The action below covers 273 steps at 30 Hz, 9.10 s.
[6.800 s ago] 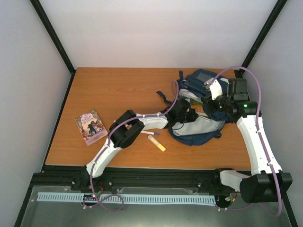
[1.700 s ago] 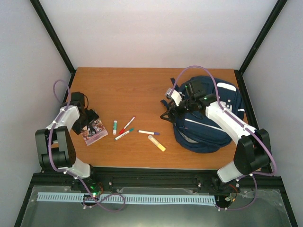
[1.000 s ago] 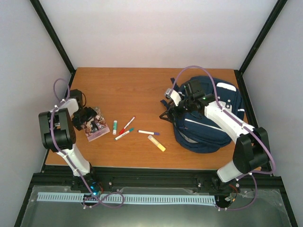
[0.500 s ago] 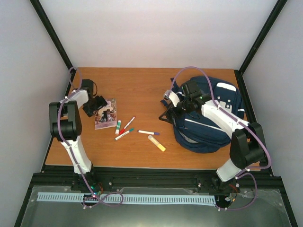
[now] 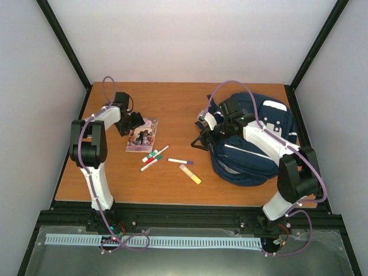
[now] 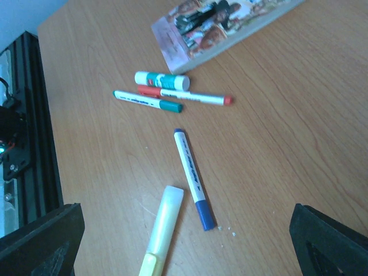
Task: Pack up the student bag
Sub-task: Move the book to the center of the board, then pick up the book from the center of the board, then pick up the stationery from the center of the board.
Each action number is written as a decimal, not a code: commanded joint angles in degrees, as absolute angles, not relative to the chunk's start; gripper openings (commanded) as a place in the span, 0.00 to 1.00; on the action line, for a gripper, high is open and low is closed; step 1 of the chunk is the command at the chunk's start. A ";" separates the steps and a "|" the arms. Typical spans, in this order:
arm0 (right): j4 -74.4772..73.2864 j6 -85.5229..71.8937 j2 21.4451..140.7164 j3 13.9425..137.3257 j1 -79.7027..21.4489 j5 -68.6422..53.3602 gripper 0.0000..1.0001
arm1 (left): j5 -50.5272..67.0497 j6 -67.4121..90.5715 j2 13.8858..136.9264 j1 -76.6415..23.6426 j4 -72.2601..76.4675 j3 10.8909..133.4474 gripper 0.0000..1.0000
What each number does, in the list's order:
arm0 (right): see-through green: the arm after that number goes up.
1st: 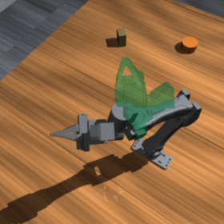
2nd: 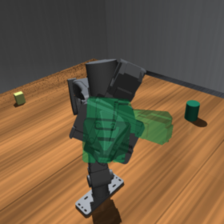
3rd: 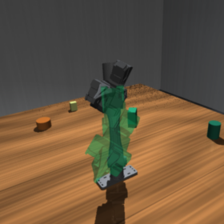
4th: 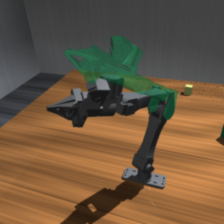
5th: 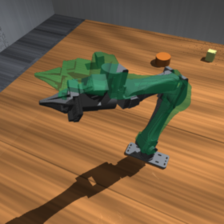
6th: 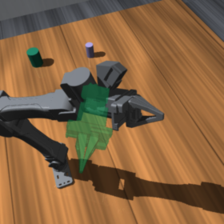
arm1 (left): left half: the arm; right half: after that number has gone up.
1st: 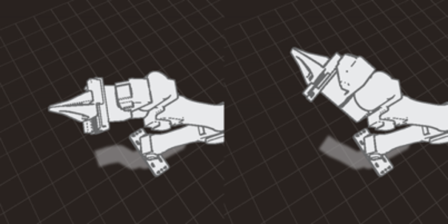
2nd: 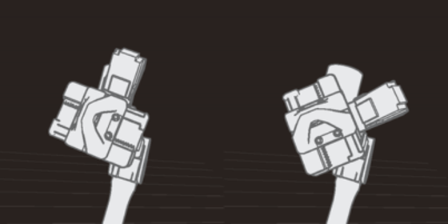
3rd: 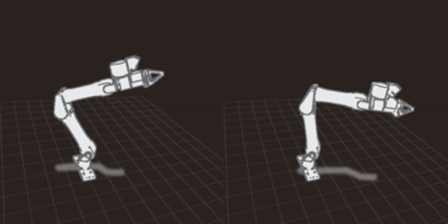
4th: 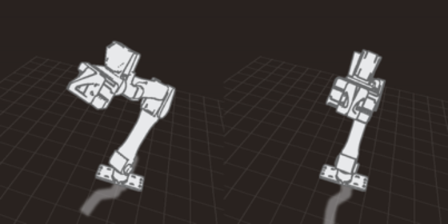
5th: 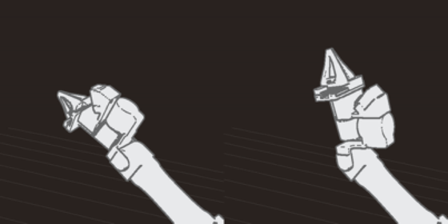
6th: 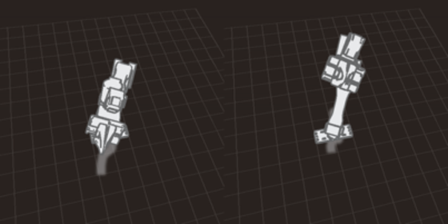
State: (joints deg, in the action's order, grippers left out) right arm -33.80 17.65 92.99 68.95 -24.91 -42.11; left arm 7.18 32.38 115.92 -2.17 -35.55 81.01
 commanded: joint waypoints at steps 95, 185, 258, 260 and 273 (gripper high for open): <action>-44.54 -2.18 143.32 105.00 -28.56 -38.84 0.11 | 39.51 38.59 114.45 -11.69 -15.52 66.71 0.74; -46.62 3.16 127.59 103.45 -29.27 -43.81 0.63 | 46.02 41.52 136.26 -4.16 -24.44 97.29 0.01; -50.88 31.02 140.45 118.18 -49.16 -16.61 0.42 | 34.98 51.73 116.31 1.41 -9.05 65.39 0.01; -50.71 29.21 140.62 118.45 -49.16 -15.86 0.39 | 35.13 51.69 116.36 1.41 -9.05 65.35 0.01; -50.02 10.84 135.99 113.86 -49.13 -16.90 0.26 | 35.74 51.53 116.42 1.43 -9.49 65.48 0.01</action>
State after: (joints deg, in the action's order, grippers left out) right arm -49.10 17.19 138.04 115.35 -49.10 -16.56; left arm 37.85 50.83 116.09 0.78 -7.22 66.13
